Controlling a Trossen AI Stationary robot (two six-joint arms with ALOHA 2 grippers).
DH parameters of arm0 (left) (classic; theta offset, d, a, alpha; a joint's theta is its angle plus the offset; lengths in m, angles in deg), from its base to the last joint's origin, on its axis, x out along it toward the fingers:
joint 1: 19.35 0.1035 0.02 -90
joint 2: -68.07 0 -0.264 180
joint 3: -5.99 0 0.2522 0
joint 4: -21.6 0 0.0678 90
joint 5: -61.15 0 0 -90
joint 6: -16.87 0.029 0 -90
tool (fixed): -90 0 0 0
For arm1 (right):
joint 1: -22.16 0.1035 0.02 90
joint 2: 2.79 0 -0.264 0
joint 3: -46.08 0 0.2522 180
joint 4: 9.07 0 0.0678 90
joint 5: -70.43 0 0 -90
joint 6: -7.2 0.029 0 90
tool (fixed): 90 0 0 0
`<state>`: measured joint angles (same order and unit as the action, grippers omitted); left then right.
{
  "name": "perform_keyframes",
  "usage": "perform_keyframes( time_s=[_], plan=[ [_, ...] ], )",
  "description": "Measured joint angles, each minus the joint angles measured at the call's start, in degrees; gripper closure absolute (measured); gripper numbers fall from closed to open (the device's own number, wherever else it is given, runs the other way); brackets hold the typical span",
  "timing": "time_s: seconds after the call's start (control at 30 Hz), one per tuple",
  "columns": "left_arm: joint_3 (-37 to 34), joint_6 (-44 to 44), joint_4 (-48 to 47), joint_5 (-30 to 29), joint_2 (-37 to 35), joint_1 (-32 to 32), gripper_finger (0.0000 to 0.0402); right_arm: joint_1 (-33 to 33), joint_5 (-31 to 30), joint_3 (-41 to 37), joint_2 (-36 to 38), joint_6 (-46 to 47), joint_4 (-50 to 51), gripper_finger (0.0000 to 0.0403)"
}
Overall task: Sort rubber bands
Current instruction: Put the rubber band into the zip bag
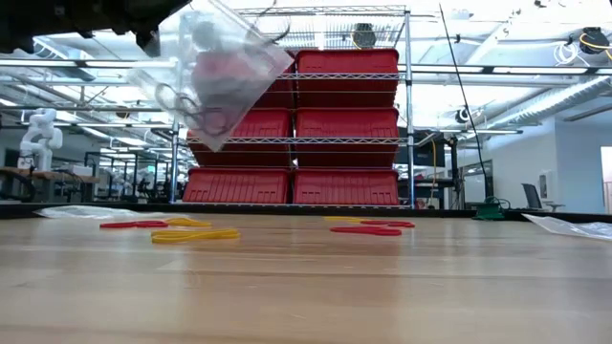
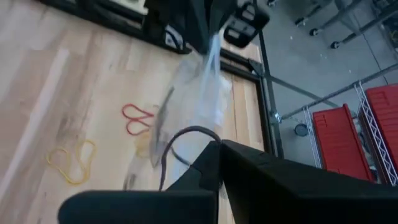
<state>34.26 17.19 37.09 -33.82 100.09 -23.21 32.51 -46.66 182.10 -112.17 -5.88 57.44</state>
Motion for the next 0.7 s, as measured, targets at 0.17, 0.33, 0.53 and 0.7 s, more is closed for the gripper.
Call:
perform_keyframes(
  time_s=[0.17,0.33,0.53,0.7],
  plan=[
    [0.0,0.0,0.2,0.0,0.5,0.0,0.0401,-0.1,0.0,0.0,0.2,-1.1,-2.6,0.0403],
    [0.0,0.0,0.3,0.0,0.6,0.0,0.0401,0.3,-4.1,0.0,0.2,-6.1,-6.8,0.0403],
    [0.0,-0.1,0.4,0.0,0.6,0.0,0.0401,1.4,-10.5,0.0,0.2,-13.5,-13.9,0.0403],
    [0.0,-0.1,0.8,0.1,0.6,0.0,0.0401,1.4,-10.9,0.0,0.2,-12.9,-15.1,0.0403]
  ],
)
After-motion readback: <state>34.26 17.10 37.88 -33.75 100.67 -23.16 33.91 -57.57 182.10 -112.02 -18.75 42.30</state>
